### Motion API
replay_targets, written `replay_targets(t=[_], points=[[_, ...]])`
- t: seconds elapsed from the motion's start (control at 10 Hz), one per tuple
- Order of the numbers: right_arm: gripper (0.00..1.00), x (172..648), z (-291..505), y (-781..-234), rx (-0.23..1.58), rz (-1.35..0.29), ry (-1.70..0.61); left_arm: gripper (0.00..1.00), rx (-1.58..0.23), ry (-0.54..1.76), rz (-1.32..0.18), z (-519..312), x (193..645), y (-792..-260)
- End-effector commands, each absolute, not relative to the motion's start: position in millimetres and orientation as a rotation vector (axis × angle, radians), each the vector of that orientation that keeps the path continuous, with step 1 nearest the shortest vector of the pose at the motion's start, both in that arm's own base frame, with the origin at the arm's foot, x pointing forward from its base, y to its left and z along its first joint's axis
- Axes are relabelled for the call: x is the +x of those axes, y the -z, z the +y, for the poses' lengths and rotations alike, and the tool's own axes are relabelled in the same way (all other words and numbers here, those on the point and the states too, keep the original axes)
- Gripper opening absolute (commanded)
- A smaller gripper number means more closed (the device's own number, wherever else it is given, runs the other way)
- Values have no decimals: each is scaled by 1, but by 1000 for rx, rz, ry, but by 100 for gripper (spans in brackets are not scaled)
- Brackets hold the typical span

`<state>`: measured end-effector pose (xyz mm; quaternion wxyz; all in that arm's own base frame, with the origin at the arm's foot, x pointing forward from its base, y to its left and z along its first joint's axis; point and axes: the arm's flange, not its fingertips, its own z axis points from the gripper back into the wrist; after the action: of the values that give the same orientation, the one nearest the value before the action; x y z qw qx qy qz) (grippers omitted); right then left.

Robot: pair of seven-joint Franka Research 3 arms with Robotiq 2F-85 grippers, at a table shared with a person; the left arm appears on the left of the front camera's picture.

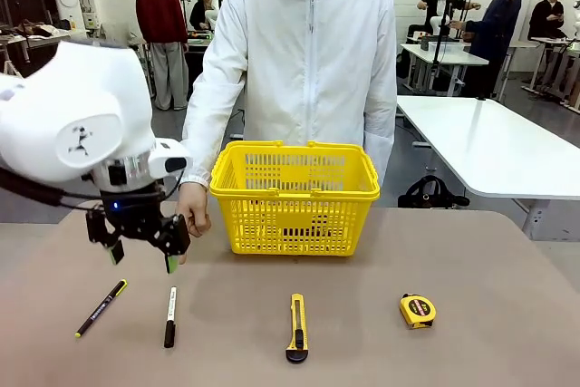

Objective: Place the items the person wants into the basket.
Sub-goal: Pick up the item the person points to and place it in the Market Basket.

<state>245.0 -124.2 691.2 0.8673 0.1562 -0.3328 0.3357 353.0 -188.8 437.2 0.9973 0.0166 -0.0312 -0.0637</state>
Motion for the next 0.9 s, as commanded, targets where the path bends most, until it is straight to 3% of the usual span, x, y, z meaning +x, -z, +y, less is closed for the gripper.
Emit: replay_targets(t=[0.0, 0.8], points=[[100, 245, -124, -689, 344, -701, -720, 100, 29, 29, -92, -200, 344, -414], [100, 245, -124, -689, 344, -701, -720, 100, -22, -48, 33, -209, 366, -331]])
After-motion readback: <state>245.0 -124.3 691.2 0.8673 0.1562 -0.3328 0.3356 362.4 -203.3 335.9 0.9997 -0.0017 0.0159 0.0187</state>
